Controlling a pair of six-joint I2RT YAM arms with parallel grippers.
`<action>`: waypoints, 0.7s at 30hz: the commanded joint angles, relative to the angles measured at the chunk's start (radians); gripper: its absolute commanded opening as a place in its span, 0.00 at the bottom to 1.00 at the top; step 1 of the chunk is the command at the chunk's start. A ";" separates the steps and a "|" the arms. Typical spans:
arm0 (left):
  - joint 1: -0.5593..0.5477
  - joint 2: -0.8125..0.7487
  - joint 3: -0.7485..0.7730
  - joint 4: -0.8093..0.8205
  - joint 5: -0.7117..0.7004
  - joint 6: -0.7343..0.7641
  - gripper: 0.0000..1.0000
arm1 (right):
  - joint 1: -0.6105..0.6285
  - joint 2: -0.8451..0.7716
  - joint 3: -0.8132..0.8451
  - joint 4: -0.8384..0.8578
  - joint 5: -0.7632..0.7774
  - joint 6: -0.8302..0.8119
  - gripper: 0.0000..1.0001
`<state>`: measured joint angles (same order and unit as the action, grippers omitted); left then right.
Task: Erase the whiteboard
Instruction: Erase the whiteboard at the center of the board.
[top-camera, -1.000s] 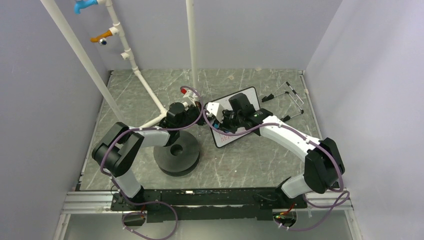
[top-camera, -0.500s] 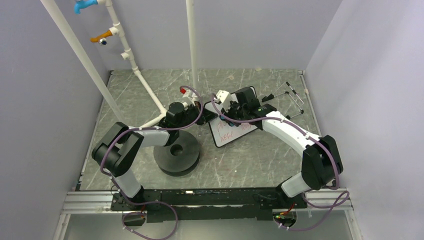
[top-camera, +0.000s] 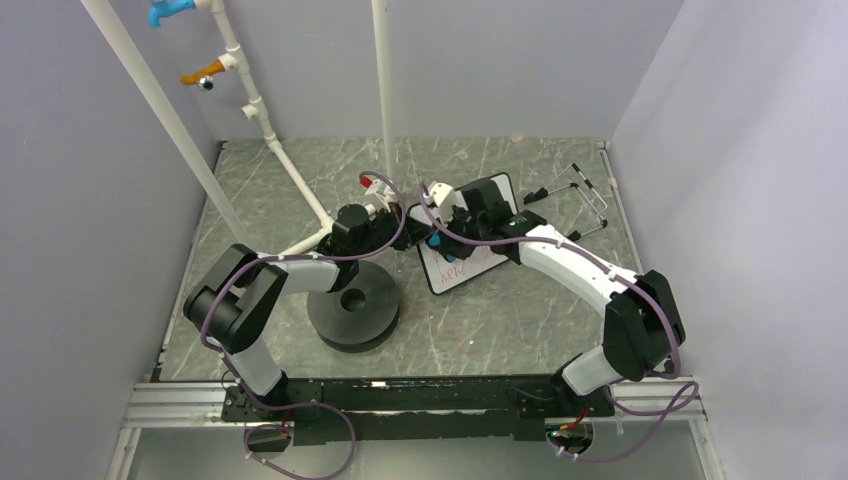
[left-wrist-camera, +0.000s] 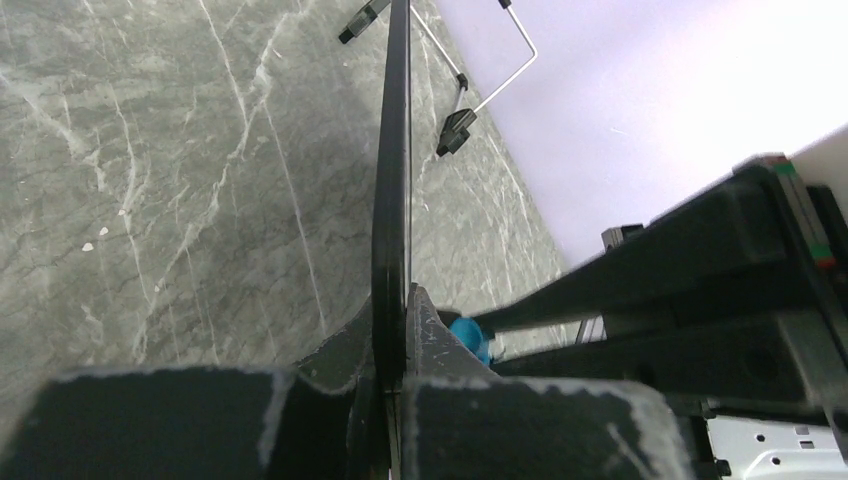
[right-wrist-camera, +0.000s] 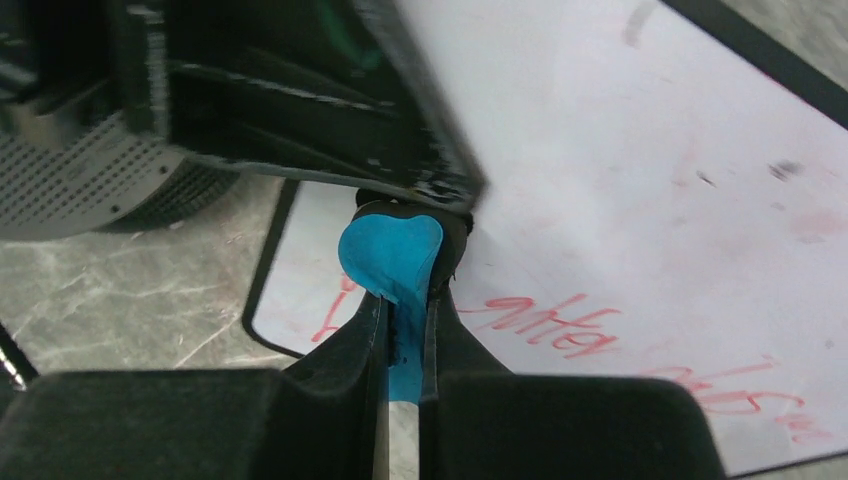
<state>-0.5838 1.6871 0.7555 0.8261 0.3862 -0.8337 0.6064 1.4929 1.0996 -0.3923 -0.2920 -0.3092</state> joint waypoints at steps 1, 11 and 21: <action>-0.026 -0.020 0.038 0.109 0.066 -0.017 0.00 | -0.066 0.016 0.030 0.114 0.170 0.132 0.00; -0.028 -0.014 0.049 0.111 0.080 -0.011 0.00 | -0.028 0.032 0.035 0.043 -0.034 0.036 0.00; -0.006 -0.031 0.069 0.064 0.151 0.070 0.00 | 0.008 -0.022 -0.038 -0.087 -0.008 -0.311 0.00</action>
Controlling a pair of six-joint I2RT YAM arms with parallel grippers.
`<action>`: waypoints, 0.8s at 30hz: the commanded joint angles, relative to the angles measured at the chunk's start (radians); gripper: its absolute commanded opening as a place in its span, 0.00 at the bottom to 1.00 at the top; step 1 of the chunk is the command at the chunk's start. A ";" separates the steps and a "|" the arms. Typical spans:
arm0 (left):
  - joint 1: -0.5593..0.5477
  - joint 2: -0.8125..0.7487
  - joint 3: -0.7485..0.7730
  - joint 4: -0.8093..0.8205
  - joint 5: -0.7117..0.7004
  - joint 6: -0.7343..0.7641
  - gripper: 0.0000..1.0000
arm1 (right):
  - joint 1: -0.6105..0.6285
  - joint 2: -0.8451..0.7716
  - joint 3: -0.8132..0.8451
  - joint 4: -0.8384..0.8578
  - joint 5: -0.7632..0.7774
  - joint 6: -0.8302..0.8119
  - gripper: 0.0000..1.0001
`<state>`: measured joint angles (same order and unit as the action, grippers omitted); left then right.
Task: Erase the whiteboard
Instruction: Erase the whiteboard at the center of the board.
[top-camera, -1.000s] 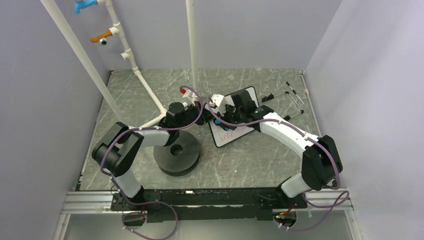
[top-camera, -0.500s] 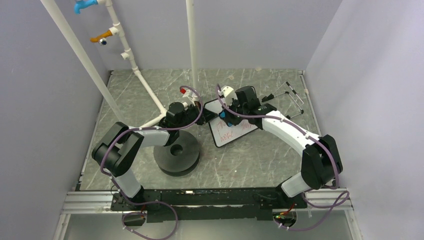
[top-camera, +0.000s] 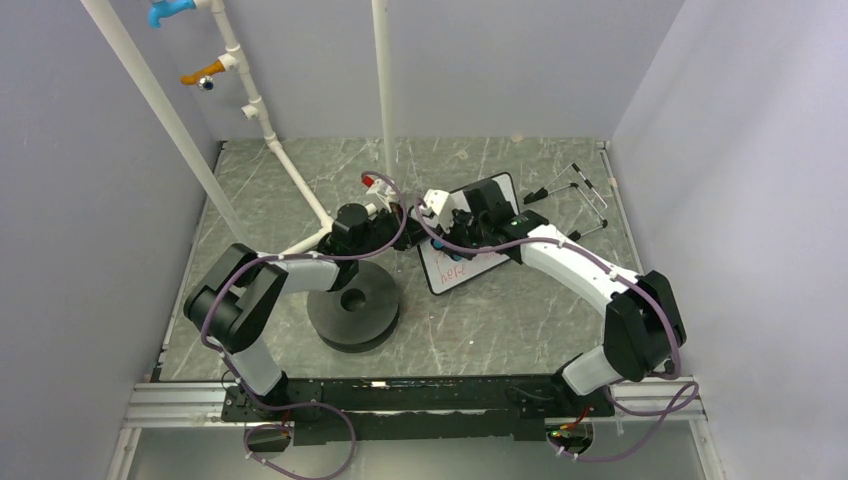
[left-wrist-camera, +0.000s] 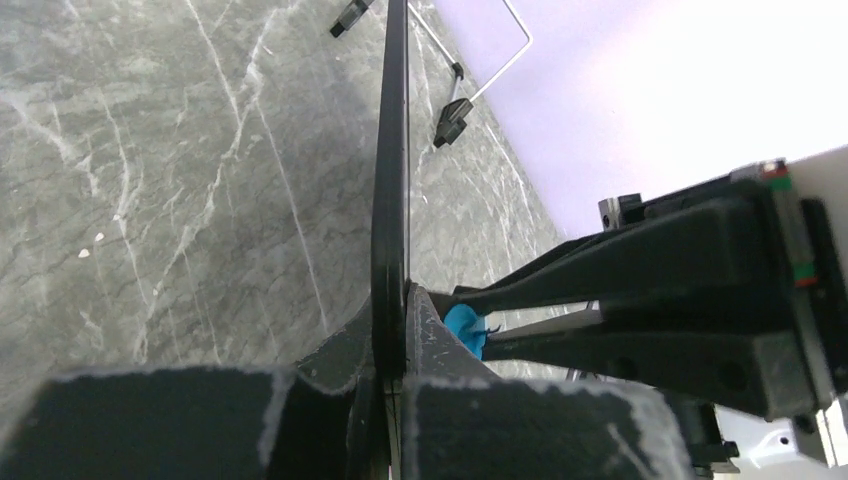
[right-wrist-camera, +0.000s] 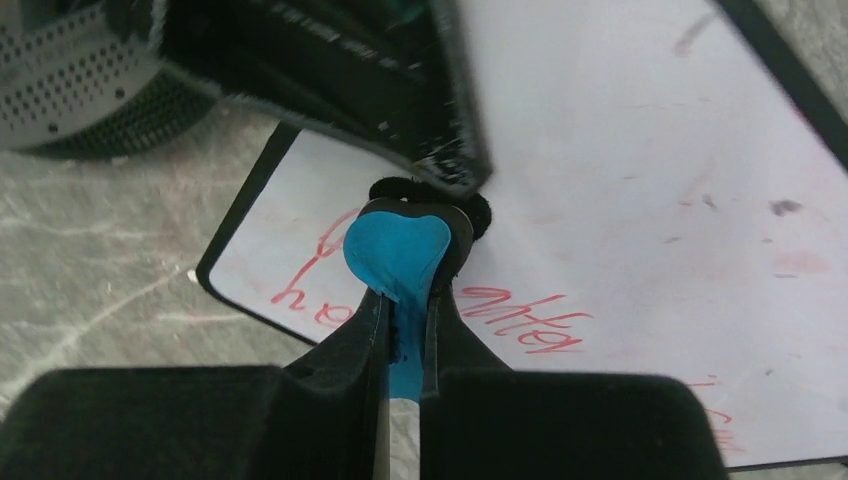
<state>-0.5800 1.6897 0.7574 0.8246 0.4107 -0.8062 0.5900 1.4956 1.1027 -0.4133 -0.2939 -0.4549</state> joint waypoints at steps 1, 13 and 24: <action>-0.007 -0.035 0.070 0.055 0.133 0.048 0.00 | 0.024 -0.023 -0.051 -0.080 -0.021 -0.189 0.00; -0.003 -0.052 0.089 -0.009 0.157 0.106 0.00 | 0.066 -0.033 -0.014 0.013 0.074 -0.177 0.00; -0.004 -0.047 0.103 -0.007 0.189 0.120 0.00 | -0.031 -0.013 -0.008 0.008 -0.005 -0.206 0.00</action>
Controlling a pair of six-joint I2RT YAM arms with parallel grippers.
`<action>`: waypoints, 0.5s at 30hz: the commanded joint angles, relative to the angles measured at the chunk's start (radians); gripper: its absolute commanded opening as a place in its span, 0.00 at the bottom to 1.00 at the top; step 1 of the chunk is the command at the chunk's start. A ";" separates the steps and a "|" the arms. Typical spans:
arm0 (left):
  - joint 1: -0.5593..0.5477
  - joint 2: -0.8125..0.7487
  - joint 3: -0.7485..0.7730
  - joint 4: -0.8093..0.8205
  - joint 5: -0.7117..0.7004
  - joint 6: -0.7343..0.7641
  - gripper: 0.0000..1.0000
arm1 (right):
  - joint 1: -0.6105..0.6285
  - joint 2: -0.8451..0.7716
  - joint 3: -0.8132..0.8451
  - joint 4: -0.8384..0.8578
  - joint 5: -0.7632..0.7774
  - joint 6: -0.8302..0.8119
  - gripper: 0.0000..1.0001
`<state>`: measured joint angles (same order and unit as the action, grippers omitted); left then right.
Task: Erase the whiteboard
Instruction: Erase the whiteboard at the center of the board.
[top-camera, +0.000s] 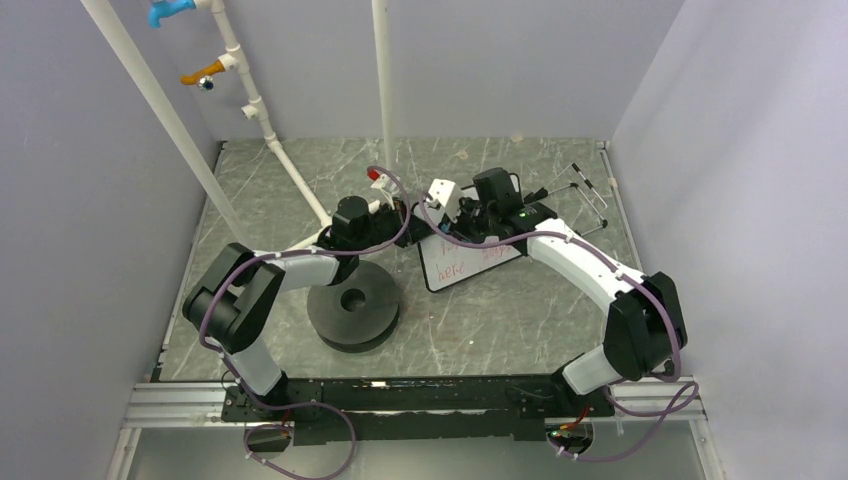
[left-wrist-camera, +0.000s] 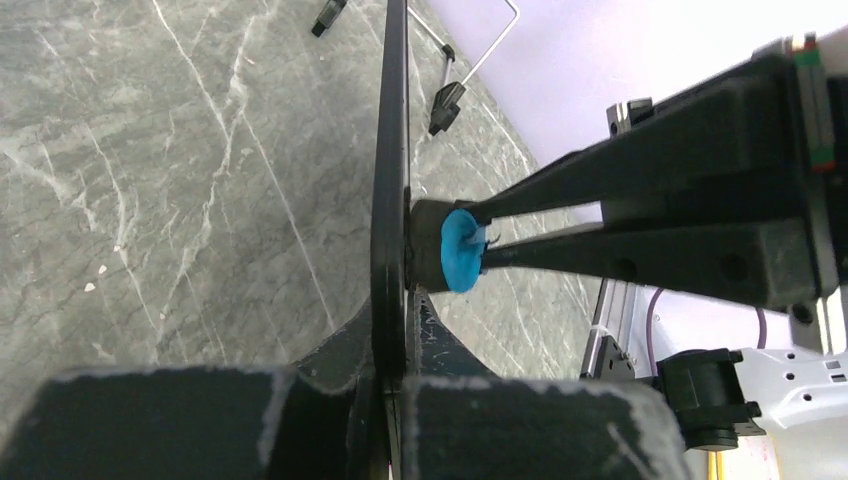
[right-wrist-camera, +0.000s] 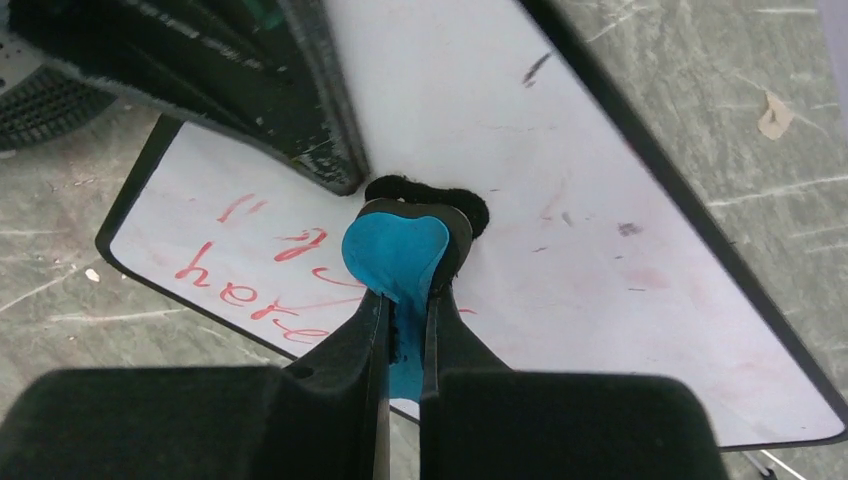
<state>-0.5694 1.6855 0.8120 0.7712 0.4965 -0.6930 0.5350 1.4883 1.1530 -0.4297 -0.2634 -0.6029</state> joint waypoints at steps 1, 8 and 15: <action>-0.014 -0.042 0.051 0.044 0.106 0.008 0.00 | 0.036 -0.014 -0.079 0.008 -0.053 -0.092 0.00; -0.015 -0.032 0.061 0.048 0.120 0.006 0.00 | 0.121 -0.036 -0.143 -0.035 -0.118 -0.175 0.00; -0.016 -0.025 0.057 0.064 0.141 -0.001 0.00 | 0.095 0.034 -0.018 0.008 0.023 -0.092 0.00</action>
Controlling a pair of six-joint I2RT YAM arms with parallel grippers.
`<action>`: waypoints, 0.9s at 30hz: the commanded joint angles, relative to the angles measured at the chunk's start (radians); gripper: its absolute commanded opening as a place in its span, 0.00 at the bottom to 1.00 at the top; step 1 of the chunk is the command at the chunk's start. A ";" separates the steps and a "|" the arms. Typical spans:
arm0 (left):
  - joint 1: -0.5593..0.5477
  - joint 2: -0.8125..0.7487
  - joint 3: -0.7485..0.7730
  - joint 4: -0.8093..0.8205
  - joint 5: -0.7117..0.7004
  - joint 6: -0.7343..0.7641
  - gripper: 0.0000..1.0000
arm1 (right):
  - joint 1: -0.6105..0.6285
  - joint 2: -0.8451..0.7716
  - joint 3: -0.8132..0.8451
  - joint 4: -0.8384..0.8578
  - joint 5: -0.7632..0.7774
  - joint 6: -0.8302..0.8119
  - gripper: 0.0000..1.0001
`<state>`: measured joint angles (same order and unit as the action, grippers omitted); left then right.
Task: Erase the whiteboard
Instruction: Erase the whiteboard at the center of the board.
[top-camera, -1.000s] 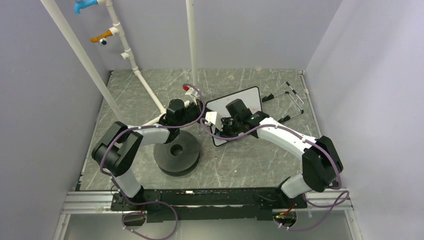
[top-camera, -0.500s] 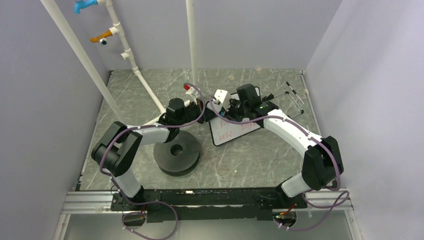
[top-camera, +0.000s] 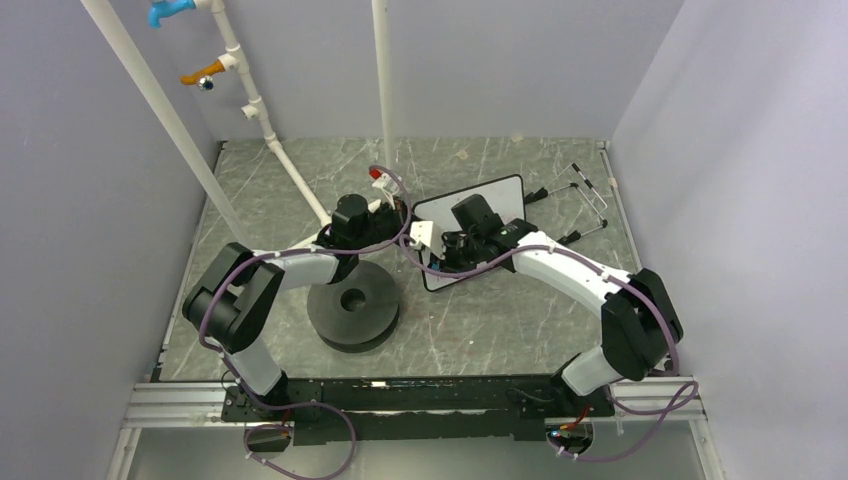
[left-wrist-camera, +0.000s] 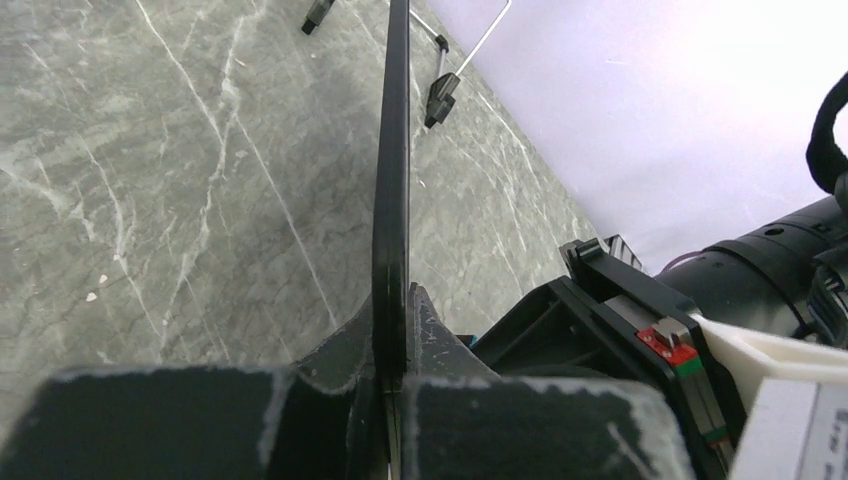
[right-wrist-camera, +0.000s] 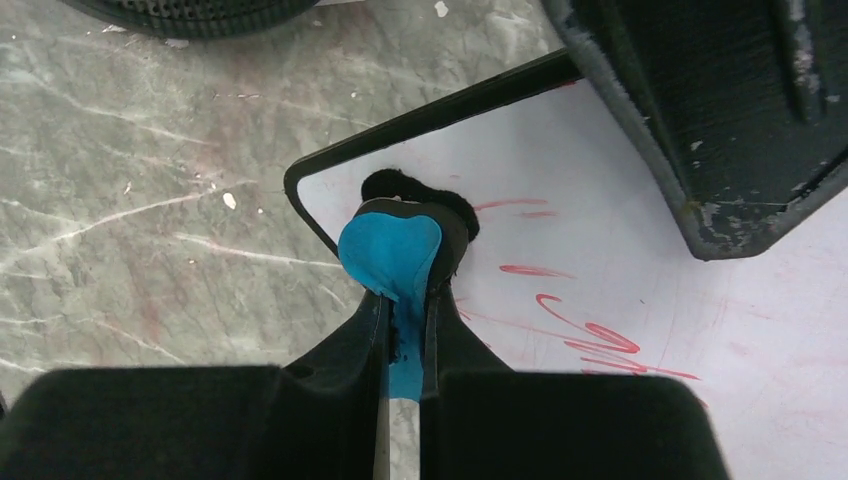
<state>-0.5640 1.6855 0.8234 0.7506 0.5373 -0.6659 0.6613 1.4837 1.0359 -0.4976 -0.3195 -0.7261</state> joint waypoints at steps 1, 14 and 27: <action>-0.022 -0.024 0.046 0.085 0.103 -0.030 0.00 | -0.041 0.042 0.115 0.080 0.086 0.041 0.00; -0.029 -0.012 0.054 0.093 0.116 -0.029 0.00 | -0.059 0.029 0.078 0.088 0.019 0.078 0.00; -0.029 -0.005 0.060 0.097 0.135 -0.031 0.00 | -0.025 0.019 0.110 0.099 0.033 0.087 0.00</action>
<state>-0.5583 1.6909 0.8272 0.7586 0.5549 -0.6498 0.6567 1.5085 1.0763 -0.5144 -0.3382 -0.6926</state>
